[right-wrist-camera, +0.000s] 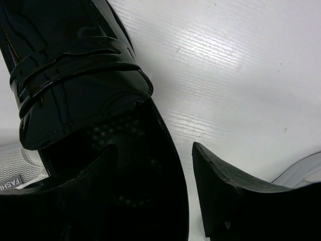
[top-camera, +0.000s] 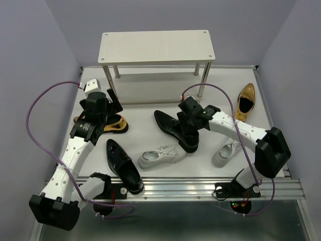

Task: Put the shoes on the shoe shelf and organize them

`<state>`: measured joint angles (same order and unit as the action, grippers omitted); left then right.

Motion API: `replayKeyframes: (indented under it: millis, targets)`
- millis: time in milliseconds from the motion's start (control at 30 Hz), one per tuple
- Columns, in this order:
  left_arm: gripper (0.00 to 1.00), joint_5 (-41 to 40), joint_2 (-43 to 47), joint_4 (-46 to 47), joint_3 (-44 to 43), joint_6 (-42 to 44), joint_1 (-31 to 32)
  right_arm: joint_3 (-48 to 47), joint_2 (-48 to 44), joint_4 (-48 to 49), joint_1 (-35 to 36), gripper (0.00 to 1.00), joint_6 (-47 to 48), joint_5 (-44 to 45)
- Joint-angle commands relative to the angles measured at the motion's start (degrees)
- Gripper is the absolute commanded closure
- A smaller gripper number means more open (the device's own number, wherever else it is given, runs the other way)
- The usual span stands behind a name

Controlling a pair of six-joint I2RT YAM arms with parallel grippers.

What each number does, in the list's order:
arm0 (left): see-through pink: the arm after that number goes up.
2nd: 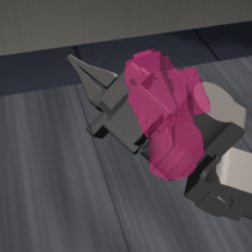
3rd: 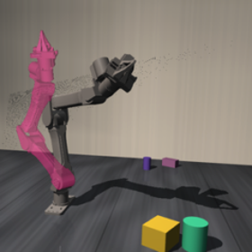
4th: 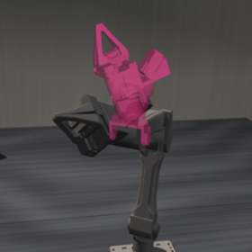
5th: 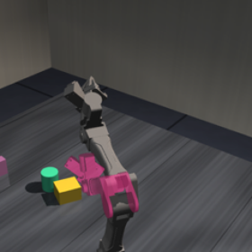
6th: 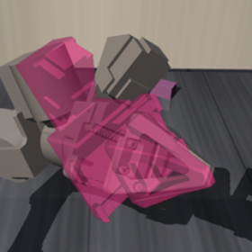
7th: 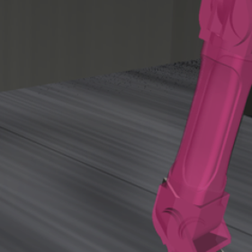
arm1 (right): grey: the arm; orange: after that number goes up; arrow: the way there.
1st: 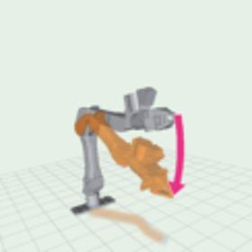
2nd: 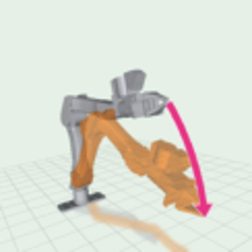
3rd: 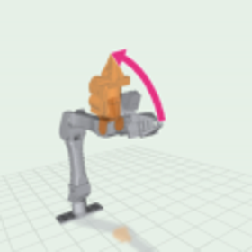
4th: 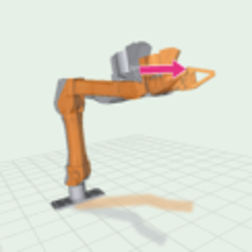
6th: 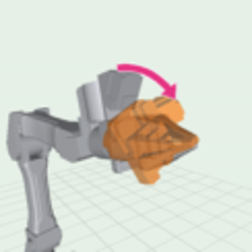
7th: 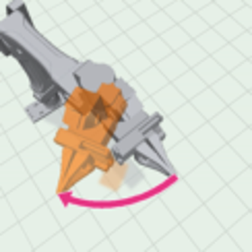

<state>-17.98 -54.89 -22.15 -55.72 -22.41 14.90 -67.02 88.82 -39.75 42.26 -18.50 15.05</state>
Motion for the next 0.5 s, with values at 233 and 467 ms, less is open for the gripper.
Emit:
replayKeyframes:
  millis: [233,467]
  targets:
    - [0.01,-0.5,0.2,1.7,0.8,-0.2,-0.2,1.7,0.3,-6.2,0.0,0.7,0.5,-7.9]
    - [0.01,-0.6,0.1,1.7,0.6,-0.2,-0.2,-0.6,-4.2,-8.4,0.0,0.99,1.2,-5.2]
